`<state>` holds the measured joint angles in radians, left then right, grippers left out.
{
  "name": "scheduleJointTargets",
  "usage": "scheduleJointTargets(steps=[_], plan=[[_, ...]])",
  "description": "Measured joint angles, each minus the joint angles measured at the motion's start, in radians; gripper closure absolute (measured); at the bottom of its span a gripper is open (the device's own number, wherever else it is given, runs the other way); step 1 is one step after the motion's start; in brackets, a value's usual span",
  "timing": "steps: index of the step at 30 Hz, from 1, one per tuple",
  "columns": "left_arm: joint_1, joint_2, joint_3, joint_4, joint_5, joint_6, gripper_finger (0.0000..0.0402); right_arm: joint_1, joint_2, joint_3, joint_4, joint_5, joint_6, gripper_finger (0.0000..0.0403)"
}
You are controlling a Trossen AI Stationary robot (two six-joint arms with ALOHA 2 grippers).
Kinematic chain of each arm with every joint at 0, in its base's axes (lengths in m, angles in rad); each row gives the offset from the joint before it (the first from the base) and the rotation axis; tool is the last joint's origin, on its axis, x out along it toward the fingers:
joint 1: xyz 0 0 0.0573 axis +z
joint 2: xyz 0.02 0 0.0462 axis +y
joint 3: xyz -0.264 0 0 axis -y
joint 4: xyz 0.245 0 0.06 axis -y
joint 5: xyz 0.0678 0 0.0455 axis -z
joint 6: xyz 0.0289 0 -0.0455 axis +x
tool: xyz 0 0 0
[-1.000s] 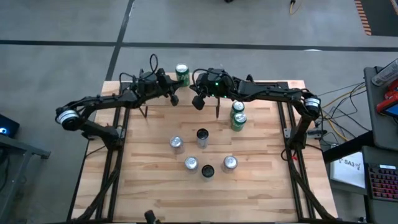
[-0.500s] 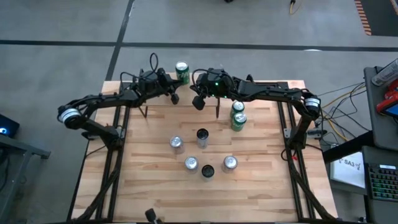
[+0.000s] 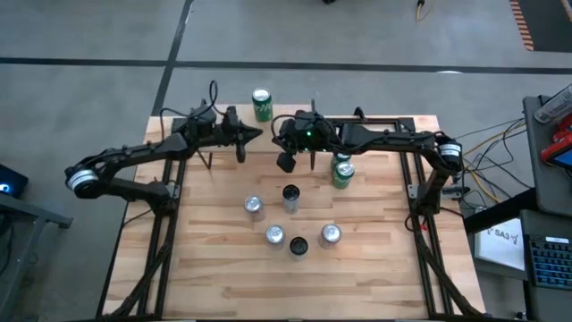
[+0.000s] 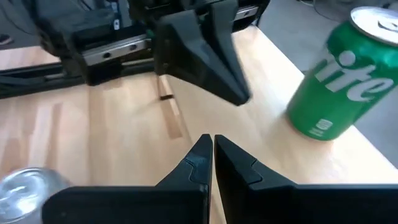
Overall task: Place canned beverage on shelf
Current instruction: Put the top white-blue soda can on the shelf
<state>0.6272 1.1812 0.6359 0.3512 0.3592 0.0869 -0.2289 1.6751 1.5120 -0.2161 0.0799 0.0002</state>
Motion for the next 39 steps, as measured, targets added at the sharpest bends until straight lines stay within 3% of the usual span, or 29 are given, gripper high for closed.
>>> scheduleJointTargets(steps=[9, 22, 27, 34, 39], plan=[[-0.163, -0.194, -0.121, 0.017, -0.01, -0.08, 0.0402, 0.081, -0.018, 0.0, -0.034, -0.006, 0.09, 0.0394], [-0.424, -0.311, -0.158, 0.059, -0.106, -0.116, 0.0402, 0.18, -0.017, 0.098, -0.328, -0.002, 0.235, 0.0394], [-0.451, -0.337, -0.144, 0.058, -0.106, -0.151, 0.0402, 0.227, -0.017, 0.118, -0.429, -0.002, 0.206, 0.0394], [-0.454, -0.362, -0.146, 0.052, -0.106, -0.221, 0.0402, 0.283, -0.017, 0.118, -0.623, -0.005, 0.014, 0.0394], [-0.46, -0.359, -0.147, 0.054, -0.106, -0.244, 0.0402, 0.295, -0.017, 0.116, -0.653, -0.004, 0.003, 0.0394]])
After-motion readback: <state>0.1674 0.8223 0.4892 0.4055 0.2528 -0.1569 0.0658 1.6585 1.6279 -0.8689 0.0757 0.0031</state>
